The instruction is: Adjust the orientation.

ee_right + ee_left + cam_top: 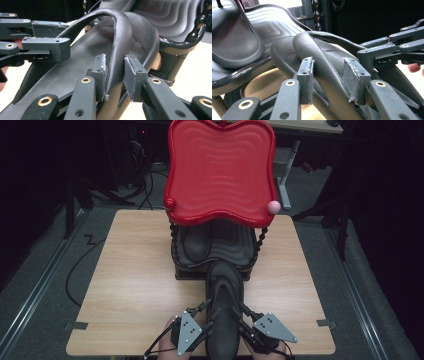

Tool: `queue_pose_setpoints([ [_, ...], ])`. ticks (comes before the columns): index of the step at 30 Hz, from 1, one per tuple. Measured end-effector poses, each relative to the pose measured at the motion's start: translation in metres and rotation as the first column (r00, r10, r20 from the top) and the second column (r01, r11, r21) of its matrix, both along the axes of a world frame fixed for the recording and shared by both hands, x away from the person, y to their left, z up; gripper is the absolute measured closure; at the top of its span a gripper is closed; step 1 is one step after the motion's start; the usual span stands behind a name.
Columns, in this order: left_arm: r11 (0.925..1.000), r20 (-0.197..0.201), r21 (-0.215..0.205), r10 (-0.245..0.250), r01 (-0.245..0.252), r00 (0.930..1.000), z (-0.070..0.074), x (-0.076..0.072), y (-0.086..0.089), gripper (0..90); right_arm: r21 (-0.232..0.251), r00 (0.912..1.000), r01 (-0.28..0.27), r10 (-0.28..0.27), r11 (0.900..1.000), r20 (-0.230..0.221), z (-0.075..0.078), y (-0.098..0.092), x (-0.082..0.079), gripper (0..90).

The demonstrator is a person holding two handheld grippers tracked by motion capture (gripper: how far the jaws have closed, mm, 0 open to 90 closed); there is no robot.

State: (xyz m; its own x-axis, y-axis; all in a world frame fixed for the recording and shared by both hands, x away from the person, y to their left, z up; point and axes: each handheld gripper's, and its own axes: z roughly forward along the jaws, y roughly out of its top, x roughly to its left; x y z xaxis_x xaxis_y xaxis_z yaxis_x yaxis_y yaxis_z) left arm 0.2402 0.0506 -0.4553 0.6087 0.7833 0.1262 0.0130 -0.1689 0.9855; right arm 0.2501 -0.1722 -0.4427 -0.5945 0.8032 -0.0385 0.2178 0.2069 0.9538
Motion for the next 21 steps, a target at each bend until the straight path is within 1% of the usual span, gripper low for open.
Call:
queue_pose_setpoints([
  [5, 1.0000, 0.003, -0.001, -0.001, 0.001, 1.0000, 0.002, 0.003, -0.001, 61.0, 0.002, 1.0000, 0.004, -0.004, 1.000, 0.005, 0.001, -0.001, 0.001, 71.5],
  [6, 1.0000, 0.013, 0.000, 0.002, -0.002, 0.9999, 0.002, 0.005, -0.001, 61.1, 0.003, 1.0000, 0.006, -0.006, 1.000, 0.006, 0.002, -0.001, 0.002, 71.5],
  [7, 1.0000, 0.002, -0.009, 0.001, -0.001, 1.0000, 0.003, 0.006, -0.003, 61.1, 0.005, 0.9999, 0.008, -0.008, 1.000, 0.006, 0.002, -0.001, 0.003, 71.6],
  [8, 1.0000, 0.016, -0.007, 0.004, -0.004, 0.9999, 0.004, 0.008, -0.004, 61.2, 0.006, 0.9999, 0.012, -0.012, 1.000, 0.005, 0.002, -0.002, 0.004, 71.6],
  [9, 0.9999, 0.009, -0.010, 0.005, -0.005, 1.0000, 0.004, 0.009, -0.005, 61.4, 0.010, 0.9999, 0.015, -0.015, 1.000, 0.006, 0.003, -0.002, 0.005, 71.7],
  [10, 0.9999, 0.023, -0.008, 0.008, -0.008, 0.9997, 0.006, 0.013, -0.006, 61.5, 0.012, 0.9998, 0.018, -0.019, 1.000, 0.008, 0.004, -0.002, 0.006, 71.7],
  [11, 0.9999, 0.017, -0.012, 0.008, -0.007, 0.9998, 0.007, 0.015, -0.007, 61.6, 0.014, 0.9996, 0.026, -0.026, 1.000, 0.015, 0.006, -0.003, 0.010, 71.7],
  [13, 0.9999, 0.025, -0.011, 0.010, -0.010, 0.9996, 0.010, 0.023, -0.009, 61.8, 0.022, 0.9992, 0.032, -0.032, 0.999, 0.022, 0.008, -0.004, 0.015, 71.8],
  [14, 0.9999, 0.023, -0.008, 0.009, -0.009, 0.9997, 0.012, 0.027, -0.010, 61.9, 0.020, 0.9990, 0.036, -0.037, 0.999, 0.027, 0.010, -0.005, 0.019, 71.8],
  [16, 1.0000, 0.001, -0.009, 0.005, -0.005, 1.0000, 0.018, 0.040, -0.013, 62.0, 0.019, 0.9981, 0.051, -0.051, 0.999, 0.033, 0.012, -0.006, 0.028, 71.9],
  [18, 0.9998, 0.017, 0.015, 0.011, -0.011, 0.9998, 0.021, 0.047, -0.016, 62.2, 0.017, 0.9973, 0.061, -0.062, 0.998, 0.040, 0.016, -0.007, 0.037, 72.0],
  [19, 0.9992, 0.029, 0.034, 0.019, -0.020, 0.9994, 0.024, 0.055, -0.018, 62.3, 0.018, 0.9968, 0.066, -0.067, 0.998, 0.044, 0.017, -0.008, 0.041, 72.0],
  [20, 0.9989, 0.032, 0.040, 0.025, -0.026, 0.9992, 0.026, 0.063, -0.020, 62.5, 0.013, 0.9962, 0.072, -0.072, 0.997, 0.049, 0.020, -0.008, 0.048, 72.0],
  [21, 0.9987, 0.032, 0.041, 0.028, -0.029, 0.9991, 0.028, 0.068, -0.020, 62.6, 0.014, 0.9957, 0.079, -0.080, 0.997, 0.048, 0.022, -0.008, 0.056, 72.0],
])
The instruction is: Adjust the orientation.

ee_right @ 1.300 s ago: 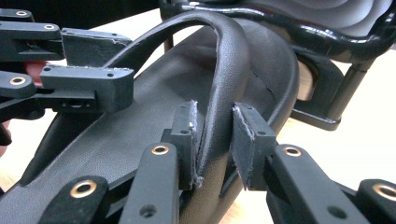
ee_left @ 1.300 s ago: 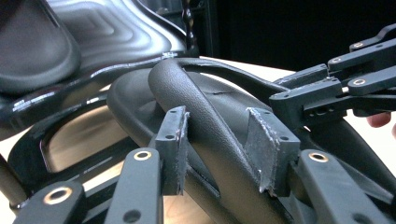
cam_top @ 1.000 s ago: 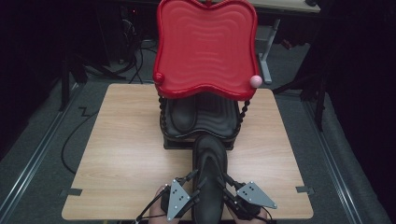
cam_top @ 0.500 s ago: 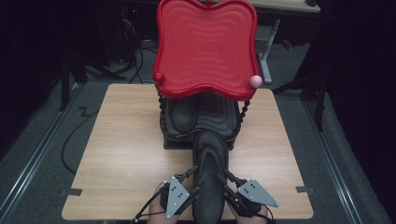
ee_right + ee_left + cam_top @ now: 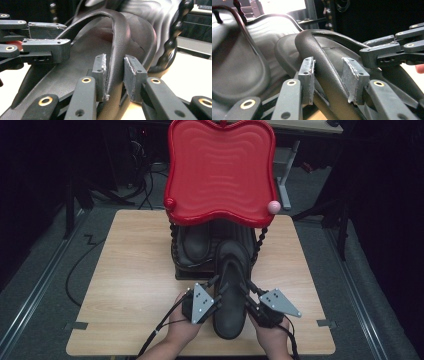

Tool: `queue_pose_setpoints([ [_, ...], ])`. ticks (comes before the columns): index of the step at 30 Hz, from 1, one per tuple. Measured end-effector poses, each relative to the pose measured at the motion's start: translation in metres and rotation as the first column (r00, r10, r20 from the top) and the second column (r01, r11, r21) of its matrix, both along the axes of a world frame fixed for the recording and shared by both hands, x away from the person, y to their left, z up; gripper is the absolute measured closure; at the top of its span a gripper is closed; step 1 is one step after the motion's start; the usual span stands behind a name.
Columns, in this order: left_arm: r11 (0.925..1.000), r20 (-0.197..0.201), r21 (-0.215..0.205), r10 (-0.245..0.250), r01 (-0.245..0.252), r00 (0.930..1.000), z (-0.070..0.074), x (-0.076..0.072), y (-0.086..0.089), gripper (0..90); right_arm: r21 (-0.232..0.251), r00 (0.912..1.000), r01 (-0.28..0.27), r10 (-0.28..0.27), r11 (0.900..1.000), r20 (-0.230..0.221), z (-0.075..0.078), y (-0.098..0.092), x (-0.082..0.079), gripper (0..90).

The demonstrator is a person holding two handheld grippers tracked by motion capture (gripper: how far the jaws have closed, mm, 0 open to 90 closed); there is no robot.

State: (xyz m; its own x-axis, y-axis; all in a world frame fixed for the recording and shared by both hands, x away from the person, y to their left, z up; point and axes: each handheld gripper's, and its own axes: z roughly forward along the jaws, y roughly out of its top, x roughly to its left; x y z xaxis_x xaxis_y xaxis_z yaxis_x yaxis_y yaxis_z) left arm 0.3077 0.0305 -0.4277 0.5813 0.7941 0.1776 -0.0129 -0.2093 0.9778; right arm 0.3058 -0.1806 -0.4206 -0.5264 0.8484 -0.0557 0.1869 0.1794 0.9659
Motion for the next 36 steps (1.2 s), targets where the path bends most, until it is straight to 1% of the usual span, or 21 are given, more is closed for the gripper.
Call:
queue_pose_setpoints([
  [1, 1.0000, 0.003, 0.002, 0.004, -0.004, 1.0000, 0.001, 0.005, -0.001, 62.7, -0.002, 1.0000, 0.004, -0.004, 1.000, 0.002, 0.002, 0.000, 0.005, 72.1],
  [2, 0.9998, 0.009, 0.007, 0.018, -0.018, 0.9998, 0.003, 0.015, -0.002, 62.8, -0.005, 1.0000, 0.008, -0.008, 1.000, 0.004, 0.003, 0.000, 0.010, 72.2],
  [3, 0.9997, 0.010, 0.007, 0.022, -0.022, 0.9997, 0.004, 0.018, -0.002, 63.1, -0.002, 0.9998, 0.017, -0.017, 1.000, 0.006, 0.006, 0.001, 0.020, 72.3],
  [4, 0.9992, 0.011, 0.011, 0.039, -0.039, 0.9992, 0.005, 0.027, -0.002, 63.3, -0.005, 0.9998, 0.018, -0.018, 1.000, 0.011, 0.007, 0.002, 0.024, 72.4],
  [5, 0.9987, 0.011, 0.016, 0.048, -0.049, 0.9988, 0.006, 0.032, -0.002, 64.0, -0.007, 0.9996, 0.025, -0.025, 1.000, 0.014, 0.009, 0.004, 0.034, 72.3],
  [7, 0.9970, 0.016, 0.029, 0.072, -0.072, 0.9973, 0.006, 0.042, 0.000, 64.8, -0.011, 0.9992, 0.039, -0.039, 0.999, 0.010, 0.012, 0.009, 0.044, 72.2],
  [8, 0.9961, 0.016, 0.027, 0.084, -0.084, 0.9963, 0.007, 0.047, 0.002, 65.4, -0.017, 0.9990, 0.044, -0.044, 0.999, 0.010, 0.013, 0.012, 0.049, 72.1],
  [10, 0.9942, 0.003, 0.025, 0.105, -0.105, 0.9945, 0.009, 0.057, 0.003, 66.2, -0.047, 0.9983, 0.057, -0.056, 0.997, 0.013, 0.016, 0.019, 0.058, 72.1],
  [13, 0.9913, -0.005, 0.025, 0.129, -0.129, 0.9916, 0.009, 0.063, 0.002, 66.8, -0.053, 0.9972, 0.074, -0.073, 0.996, 0.013, 0.020, 0.025, 0.070, 72.5],
  [15, 0.9880, -0.018, 0.035, 0.151, -0.151, 0.9883, 0.008, 0.066, 0.000, 66.8, -0.052, 0.9965, 0.084, -0.084, 0.995, 0.002, 0.021, 0.026, 0.078, 72.3],
  [17, 0.9818, -0.013, 0.048, 0.184, -0.184, 0.9828, 0.007, 0.068, -0.003, 67.6, -0.052, 0.9965, 0.081, -0.082, 0.995, -0.012, 0.018, 0.026, 0.082, 70.1],
  [18, 0.9805, -0.019, 0.044, 0.193, -0.192, 0.9811, 0.008, 0.068, -0.004, 68.2, -0.041, 0.9972, 0.072, -0.073, 0.997, -0.017, 0.017, 0.025, 0.083, 69.4],
  [19, 0.9776, -0.030, 0.040, 0.208, -0.207, 0.9777, 0.009, 0.068, -0.006, 68.8, -0.041, 0.9972, 0.074, -0.074, 0.996, -0.011, 0.017, 0.025, 0.083, 68.8],
  [22, 0.9737, -0.048, 0.036, 0.227, -0.225, 0.9728, 0.011, 0.069, -0.007, 71.6, -0.045, 0.9972, 0.074, -0.074, 0.996, -0.013, 0.018, 0.024, 0.081, 66.0],
  [24, 0.9713, -0.059, 0.034, 0.237, -0.236, 0.9697, 0.011, 0.071, -0.008, 74.6, -0.035, 0.9980, 0.063, -0.064, 0.997, -0.007, 0.020, 0.024, 0.077, 63.8],
  [26, 0.9704, -0.064, 0.033, 0.241, -0.239, 0.9685, 0.011, 0.071, -0.009, 78.3, -0.033, 0.9985, 0.055, -0.055, 0.998, 0.006, 0.023, 0.023, 0.072, 61.4],
  [28, 0.9677, -0.065, 0.030, 0.252, -0.250, 0.9656, 0.011, 0.071, -0.010, 80.6, -0.023, 0.9993, 0.033, -0.032, 0.999, 0.016, 0.025, 0.022, 0.062, 61.8],
  [30, 0.9665, -0.070, 0.028, 0.256, -0.255, 0.9641, 0.012, 0.071, -0.010, 80.5, -0.010, 0.9996, 0.009, -0.009, 1.000, 0.026, 0.024, 0.020, 0.045, 67.0],
  [32, 0.9659, -0.071, 0.029, 0.259, -0.257, 0.9634, 0.013, 0.072, -0.010, 80.7, 0.005, 0.9995, -0.020, 0.020, 1.000, 0.023, 0.016, 0.020, 0.022, 75.6],
  [35, 0.9654, -0.072, 0.028, 0.261, -0.259, 0.9628, 0.013, 0.072, -0.010, 80.8, -0.001, 0.9983, -0.058, 0.058, 0.998, 0.000, -0.003, 0.022, -0.012, 87.9],
  [36, 0.9649, -0.072, 0.029, 0.263, -0.261, 0.9622, 0.013, 0.072, -0.010, 80.9, -0.006, 0.9975, -0.071, 0.071, 0.997, -0.007, -0.011, 0.024, -0.022, 89.8],
])
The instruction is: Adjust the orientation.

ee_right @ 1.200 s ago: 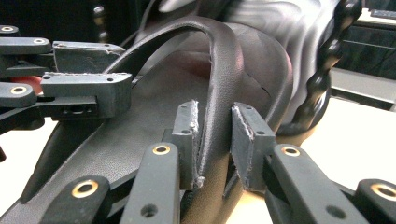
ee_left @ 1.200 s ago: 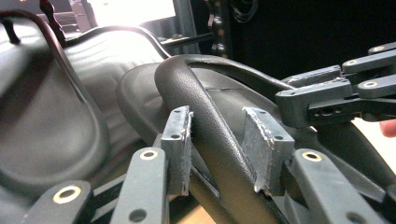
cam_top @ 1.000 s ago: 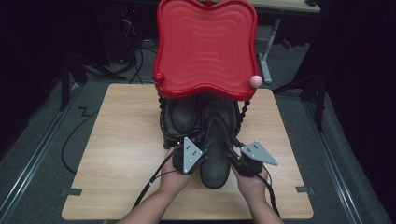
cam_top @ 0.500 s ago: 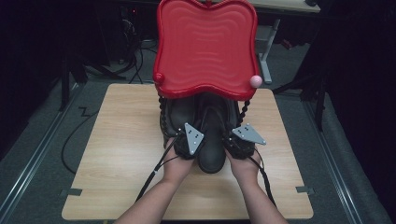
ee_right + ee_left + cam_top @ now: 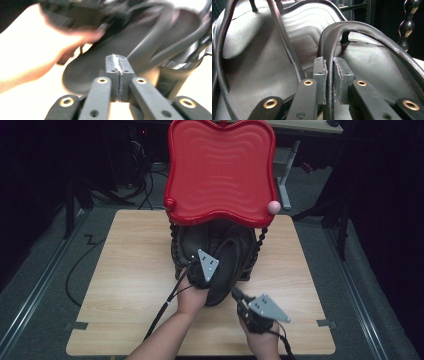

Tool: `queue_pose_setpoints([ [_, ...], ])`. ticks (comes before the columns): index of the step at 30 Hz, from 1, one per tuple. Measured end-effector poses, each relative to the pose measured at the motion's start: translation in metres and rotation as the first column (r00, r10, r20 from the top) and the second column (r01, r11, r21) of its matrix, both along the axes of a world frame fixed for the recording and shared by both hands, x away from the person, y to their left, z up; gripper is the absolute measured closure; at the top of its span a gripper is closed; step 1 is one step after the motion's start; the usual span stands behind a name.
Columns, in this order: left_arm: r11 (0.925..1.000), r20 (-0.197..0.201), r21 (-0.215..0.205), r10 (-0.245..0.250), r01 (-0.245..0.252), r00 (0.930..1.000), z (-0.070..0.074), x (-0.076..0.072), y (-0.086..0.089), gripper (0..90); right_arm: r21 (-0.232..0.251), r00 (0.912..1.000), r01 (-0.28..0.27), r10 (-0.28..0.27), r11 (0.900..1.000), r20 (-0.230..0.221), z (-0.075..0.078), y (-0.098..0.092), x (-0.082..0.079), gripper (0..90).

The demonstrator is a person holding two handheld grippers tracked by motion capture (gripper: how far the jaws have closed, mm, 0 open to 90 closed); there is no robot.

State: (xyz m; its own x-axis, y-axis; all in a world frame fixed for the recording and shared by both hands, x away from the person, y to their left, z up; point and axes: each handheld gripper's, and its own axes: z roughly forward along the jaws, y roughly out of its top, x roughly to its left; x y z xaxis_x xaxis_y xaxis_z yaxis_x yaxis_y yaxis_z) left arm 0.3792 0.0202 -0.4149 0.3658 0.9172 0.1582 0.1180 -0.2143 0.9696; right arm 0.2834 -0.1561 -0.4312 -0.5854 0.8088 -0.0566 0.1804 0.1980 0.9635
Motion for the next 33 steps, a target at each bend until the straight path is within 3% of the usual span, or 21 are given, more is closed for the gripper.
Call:
queue_pose_setpoints([
  [4, 1.0000, -0.003, 0.000, 0.006, -0.006, 1.0000, 0.000, -0.001, -0.001, 81.0, -0.046, 0.9962, -0.067, 0.064, 0.997, -0.059, -0.028, 0.014, -0.025, 90.0],
  [6, 0.9999, -0.004, -0.008, 0.011, -0.011, 0.9999, 0.000, -0.001, -0.001, 81.0, -0.095, 0.9927, -0.103, 0.096, 0.990, -0.072, -0.039, 0.027, -0.029, 90.0],
  [9, 0.9998, -0.003, -0.011, 0.014, -0.014, 0.9999, 0.000, -0.002, -0.002, 81.0, -0.120, 0.9884, -0.133, 0.122, 0.984, -0.090, -0.049, 0.045, -0.027, 89.9],
  [13, 0.9996, -0.002, -0.026, 0.013, -0.013, 0.9999, -0.001, -0.001, -0.001, 81.1, -0.131, 0.9898, -0.125, 0.115, 0.983, -0.084, -0.051, 0.057, -0.018, 89.9],
  [22, 0.9988, -0.002, -0.046, 0.013, -0.013, 0.9999, -0.001, 0.000, 0.000, 81.1, -0.112, 0.9954, -0.055, 0.046, 0.992, -0.085, -0.052, 0.046, -0.006, 90.0],
  [24, 0.9992, -0.004, -0.038, 0.014, -0.014, 0.9999, -0.001, 0.000, -0.002, 81.4, -0.122, 0.9949, -0.087, 0.080, 0.989, -0.062, -0.051, 0.048, -0.010, 89.9],
  [27, 0.9989, -0.005, -0.043, 0.017, -0.017, 0.9998, -0.001, 0.001, -0.003, 81.5, -0.134, 0.9903, -0.130, 0.122, 0.982, -0.067, -0.053, 0.058, -0.014, 89.9],
  [30, 0.9988, -0.009, -0.047, 0.017, -0.017, 0.9998, -0.001, 0.001, -0.003, 81.5, -0.150, 0.9892, -0.132, 0.121, 0.980, -0.083, -0.058, 0.064, -0.011, 89.9],
  [33, 0.9986, -0.005, -0.049, 0.020, -0.020, 0.9998, 0.000, 0.002, -0.002, 81.5, -0.128, 0.9896, -0.113, 0.100, 0.985, -0.103, -0.059, 0.062, -0.004, 90.0],
])
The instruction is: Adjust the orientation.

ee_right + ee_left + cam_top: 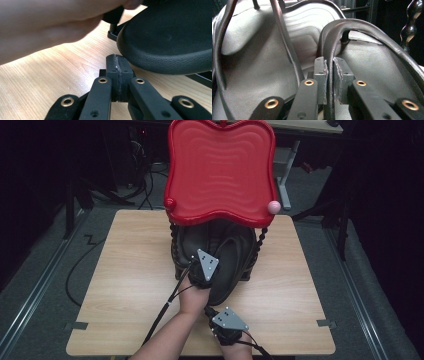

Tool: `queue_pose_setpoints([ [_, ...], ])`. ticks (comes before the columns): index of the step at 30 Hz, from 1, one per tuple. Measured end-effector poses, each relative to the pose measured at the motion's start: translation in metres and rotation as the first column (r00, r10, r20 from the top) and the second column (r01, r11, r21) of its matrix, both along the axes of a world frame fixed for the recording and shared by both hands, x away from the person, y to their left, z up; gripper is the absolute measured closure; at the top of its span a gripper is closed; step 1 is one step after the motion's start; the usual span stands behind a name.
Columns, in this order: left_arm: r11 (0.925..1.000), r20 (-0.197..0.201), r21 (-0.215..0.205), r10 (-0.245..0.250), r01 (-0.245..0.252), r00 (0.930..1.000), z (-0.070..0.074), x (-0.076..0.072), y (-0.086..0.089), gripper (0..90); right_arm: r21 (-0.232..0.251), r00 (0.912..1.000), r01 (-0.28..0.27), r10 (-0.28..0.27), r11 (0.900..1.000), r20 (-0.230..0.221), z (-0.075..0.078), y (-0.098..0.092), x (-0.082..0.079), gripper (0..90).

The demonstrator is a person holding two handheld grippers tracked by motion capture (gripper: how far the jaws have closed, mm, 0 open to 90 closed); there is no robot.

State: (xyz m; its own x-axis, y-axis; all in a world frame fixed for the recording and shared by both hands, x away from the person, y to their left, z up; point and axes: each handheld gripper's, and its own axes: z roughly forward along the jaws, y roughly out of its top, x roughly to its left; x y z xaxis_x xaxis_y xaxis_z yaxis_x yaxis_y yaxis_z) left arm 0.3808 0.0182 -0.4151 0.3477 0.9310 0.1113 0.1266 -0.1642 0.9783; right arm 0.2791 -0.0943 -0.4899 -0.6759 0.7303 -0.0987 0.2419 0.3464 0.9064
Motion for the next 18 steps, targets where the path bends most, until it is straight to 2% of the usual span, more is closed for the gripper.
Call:
queue_pose_setpoints([
  [6, 0.9997, -0.007, -0.024, -0.001, 0.001, 1.0000, 0.002, 0.004, 0.004, 80.1, 0.003, 0.9995, 0.028, -0.028, 1.000, 0.015, 0.003, -0.009, 0.003, 90.0],
  [8, 0.9994, -0.010, -0.031, -0.016, 0.016, 0.9998, 0.003, 0.003, 0.005, 75.0, 0.013, 0.9990, 0.041, -0.041, 0.999, 0.020, 0.005, -0.012, 0.004, 89.9],
  [13, 0.9980, 0.007, -0.034, -0.053, 0.054, 0.9985, 0.003, -0.002, 0.005, 65.8, 0.037, 0.9972, 0.072, -0.072, 0.997, 0.019, 0.010, -0.025, 0.010, 89.9],
  [18, 0.9958, 0.005, -0.036, -0.084, 0.084, 0.9965, 0.002, -0.011, 0.008, 63.3, 0.044, 0.9951, 0.096, -0.097, 0.994, 0.022, 0.013, -0.036, 0.015, 89.9],
])
